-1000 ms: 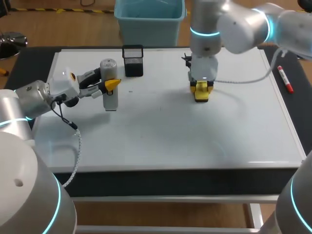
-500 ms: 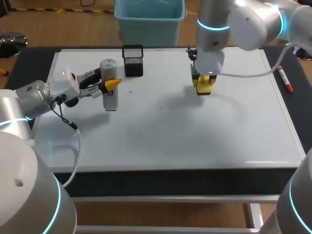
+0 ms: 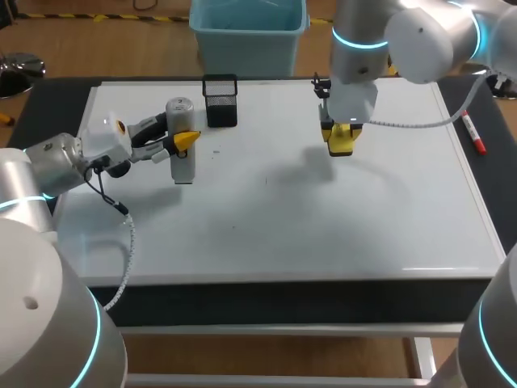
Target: Pick up the inspection probe, press it on each red-marked spot on the whiteboard one by one, put down the probe, pick up the eraser, and wipe off all the red marks.
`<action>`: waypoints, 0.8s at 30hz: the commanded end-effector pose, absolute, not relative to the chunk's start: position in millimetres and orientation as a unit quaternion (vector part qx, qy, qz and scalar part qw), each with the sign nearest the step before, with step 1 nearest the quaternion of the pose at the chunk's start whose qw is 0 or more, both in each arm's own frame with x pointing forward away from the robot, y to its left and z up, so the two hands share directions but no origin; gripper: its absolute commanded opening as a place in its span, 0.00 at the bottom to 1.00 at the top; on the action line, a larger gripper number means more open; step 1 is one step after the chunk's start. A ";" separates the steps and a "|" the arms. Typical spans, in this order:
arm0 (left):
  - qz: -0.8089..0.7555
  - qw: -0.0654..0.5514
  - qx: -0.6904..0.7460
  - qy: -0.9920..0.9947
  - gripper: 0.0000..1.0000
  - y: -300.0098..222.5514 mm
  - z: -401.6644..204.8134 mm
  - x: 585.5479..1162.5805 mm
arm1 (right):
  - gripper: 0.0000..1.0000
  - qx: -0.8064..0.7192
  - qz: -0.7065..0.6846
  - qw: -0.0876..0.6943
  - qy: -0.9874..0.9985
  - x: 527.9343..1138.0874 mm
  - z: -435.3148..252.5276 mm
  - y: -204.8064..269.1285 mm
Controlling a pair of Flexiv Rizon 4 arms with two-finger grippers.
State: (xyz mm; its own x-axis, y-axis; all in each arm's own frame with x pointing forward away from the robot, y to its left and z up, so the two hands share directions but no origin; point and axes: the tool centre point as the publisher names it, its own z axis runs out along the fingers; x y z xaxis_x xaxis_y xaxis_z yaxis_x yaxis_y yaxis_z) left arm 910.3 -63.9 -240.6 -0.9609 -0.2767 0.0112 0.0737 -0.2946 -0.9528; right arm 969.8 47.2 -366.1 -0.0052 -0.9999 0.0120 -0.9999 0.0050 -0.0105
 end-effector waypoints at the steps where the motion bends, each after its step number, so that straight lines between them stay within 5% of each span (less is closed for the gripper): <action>1: -0.801 0.110 -0.086 0.583 0.00 -64.3 -240.5 910.9 | 0.00 0.706 0.009 0.001 -0.708 970.1 -364.8 46.1; 24: -0.801 0.110 -0.086 0.583 0.00 -64.3 -240.5 910.9 | 0.00 0.702 0.029 -0.002 -0.711 1015.3 -365.1 40.0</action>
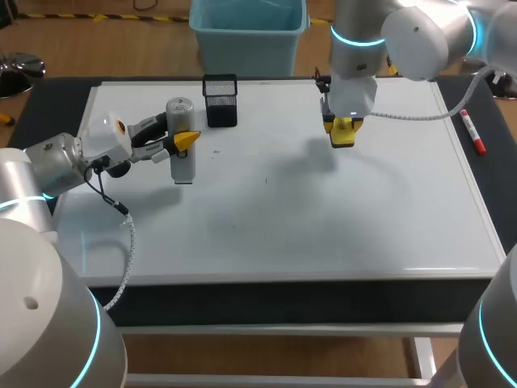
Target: Pick up the inspection probe, press it on each red-marked spot on the whiteboard one by one, put down the probe, pick up the eraser, and wipe off all the red marks.
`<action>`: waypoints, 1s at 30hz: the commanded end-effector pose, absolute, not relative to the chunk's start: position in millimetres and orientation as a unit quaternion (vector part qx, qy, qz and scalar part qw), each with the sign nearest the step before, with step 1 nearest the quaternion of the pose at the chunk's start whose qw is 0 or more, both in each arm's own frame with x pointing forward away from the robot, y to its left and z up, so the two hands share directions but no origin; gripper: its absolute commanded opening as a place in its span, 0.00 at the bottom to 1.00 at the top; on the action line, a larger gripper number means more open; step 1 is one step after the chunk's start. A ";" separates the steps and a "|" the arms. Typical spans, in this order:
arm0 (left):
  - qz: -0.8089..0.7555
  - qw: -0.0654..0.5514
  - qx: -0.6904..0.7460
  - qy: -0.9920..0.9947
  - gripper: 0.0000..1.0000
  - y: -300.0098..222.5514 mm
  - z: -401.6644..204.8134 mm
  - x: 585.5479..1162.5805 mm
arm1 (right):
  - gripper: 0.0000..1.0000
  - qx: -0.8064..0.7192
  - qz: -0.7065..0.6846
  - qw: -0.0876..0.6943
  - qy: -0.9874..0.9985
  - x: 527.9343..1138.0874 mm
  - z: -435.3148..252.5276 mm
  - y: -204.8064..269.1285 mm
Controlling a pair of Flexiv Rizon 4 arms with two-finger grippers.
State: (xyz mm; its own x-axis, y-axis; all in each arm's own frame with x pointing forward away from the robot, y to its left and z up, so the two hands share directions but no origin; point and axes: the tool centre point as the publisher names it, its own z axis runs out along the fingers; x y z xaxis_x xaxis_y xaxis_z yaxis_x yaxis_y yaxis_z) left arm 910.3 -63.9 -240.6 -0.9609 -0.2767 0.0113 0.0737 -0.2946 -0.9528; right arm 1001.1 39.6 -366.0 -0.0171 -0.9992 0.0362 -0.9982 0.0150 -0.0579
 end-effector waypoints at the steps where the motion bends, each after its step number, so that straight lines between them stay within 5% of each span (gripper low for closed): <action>1: -0.801 0.110 -0.086 0.583 0.00 -64.3 -240.5 910.9 | 0.00 -0.701 -0.022 0.010 0.713 1019.0 -365.3 39.8; 30: -0.801 0.110 -0.086 0.583 0.00 -64.3 -240.5 910.9 | 0.00 -0.698 0.002 -0.006 0.716 1092.3 -387.8 53.5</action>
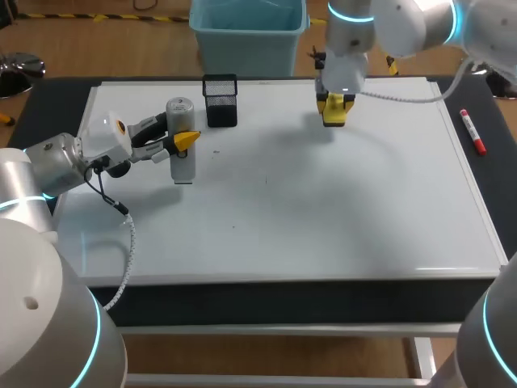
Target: Pick up the inspection probe, press it on each red-marked spot on the whiteboard one by one, put down the probe, pick up the eraser, and wipe off all the red marks.
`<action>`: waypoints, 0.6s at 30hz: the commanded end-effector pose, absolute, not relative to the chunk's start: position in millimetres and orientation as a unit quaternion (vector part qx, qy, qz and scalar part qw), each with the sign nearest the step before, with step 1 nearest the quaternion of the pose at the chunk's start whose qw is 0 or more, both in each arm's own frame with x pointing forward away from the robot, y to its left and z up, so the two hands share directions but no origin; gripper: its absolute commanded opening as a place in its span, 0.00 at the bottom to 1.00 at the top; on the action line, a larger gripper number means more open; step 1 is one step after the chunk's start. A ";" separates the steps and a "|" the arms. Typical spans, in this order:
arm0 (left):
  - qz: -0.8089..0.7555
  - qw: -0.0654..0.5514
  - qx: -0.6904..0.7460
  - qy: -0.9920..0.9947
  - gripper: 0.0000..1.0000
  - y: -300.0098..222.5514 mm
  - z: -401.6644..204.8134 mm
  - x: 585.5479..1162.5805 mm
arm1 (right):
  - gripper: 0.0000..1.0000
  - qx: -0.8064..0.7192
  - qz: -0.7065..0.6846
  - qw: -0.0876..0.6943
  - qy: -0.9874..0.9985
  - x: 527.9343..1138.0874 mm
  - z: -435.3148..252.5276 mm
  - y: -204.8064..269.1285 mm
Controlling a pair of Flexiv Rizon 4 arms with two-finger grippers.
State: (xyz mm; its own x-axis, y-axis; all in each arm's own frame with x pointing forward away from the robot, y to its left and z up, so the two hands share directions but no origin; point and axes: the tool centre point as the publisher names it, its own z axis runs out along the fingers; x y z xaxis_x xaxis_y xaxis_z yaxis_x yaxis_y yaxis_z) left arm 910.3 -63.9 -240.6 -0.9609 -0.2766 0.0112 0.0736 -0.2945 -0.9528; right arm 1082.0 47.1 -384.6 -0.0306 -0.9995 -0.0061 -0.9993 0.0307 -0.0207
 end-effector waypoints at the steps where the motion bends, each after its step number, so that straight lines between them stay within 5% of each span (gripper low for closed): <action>1: -0.801 0.110 -0.086 0.583 0.00 -64.3 -240.5 910.9 | 0.00 -0.699 0.003 -0.008 0.715 1094.6 -389.5 55.0; 18: -0.801 0.110 -0.086 0.583 0.00 -64.3 -240.5 910.9 | 0.00 -0.724 0.028 -0.028 0.689 1146.7 -398.1 83.1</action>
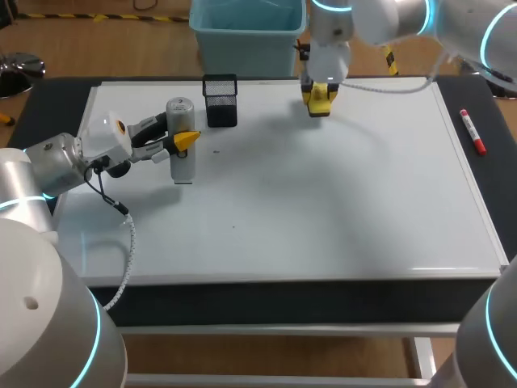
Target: Pick up the inspection probe, press it on each red-marked spot on the whiteboard one by one, put down the probe, pick up the eraser, and wipe off all the red marks.
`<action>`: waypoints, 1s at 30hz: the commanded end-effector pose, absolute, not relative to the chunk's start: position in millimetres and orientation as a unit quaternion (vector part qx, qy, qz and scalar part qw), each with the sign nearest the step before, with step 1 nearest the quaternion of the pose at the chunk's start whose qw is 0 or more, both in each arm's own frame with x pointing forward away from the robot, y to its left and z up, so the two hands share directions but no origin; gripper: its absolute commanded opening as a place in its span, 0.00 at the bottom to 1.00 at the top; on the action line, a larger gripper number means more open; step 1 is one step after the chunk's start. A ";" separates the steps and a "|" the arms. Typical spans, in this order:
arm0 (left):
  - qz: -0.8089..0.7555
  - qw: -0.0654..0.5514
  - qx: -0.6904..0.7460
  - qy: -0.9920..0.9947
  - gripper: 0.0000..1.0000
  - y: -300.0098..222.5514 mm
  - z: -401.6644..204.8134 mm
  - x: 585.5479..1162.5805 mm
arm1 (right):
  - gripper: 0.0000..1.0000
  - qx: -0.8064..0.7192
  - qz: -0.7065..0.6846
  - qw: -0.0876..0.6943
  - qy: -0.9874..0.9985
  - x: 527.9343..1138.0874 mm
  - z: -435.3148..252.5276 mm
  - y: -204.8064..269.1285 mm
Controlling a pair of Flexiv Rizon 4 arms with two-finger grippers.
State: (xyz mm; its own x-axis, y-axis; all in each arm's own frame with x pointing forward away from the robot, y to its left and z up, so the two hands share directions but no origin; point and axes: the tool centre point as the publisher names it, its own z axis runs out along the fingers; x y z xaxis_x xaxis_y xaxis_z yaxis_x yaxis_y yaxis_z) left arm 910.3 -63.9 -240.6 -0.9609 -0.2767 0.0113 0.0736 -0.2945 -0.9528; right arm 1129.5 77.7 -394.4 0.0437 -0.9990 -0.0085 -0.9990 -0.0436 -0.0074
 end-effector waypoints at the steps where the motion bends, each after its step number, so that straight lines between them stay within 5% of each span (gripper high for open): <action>1: -0.801 0.110 -0.086 0.583 0.00 -64.3 -240.5 910.9 | 0.00 -0.724 0.030 -0.029 0.689 1148.9 -398.8 83.9; 30: -0.801 0.110 -0.086 0.583 0.00 -64.3 -240.5 910.9 | 0.00 -0.712 0.061 -0.056 0.698 1185.7 -422.6 89.8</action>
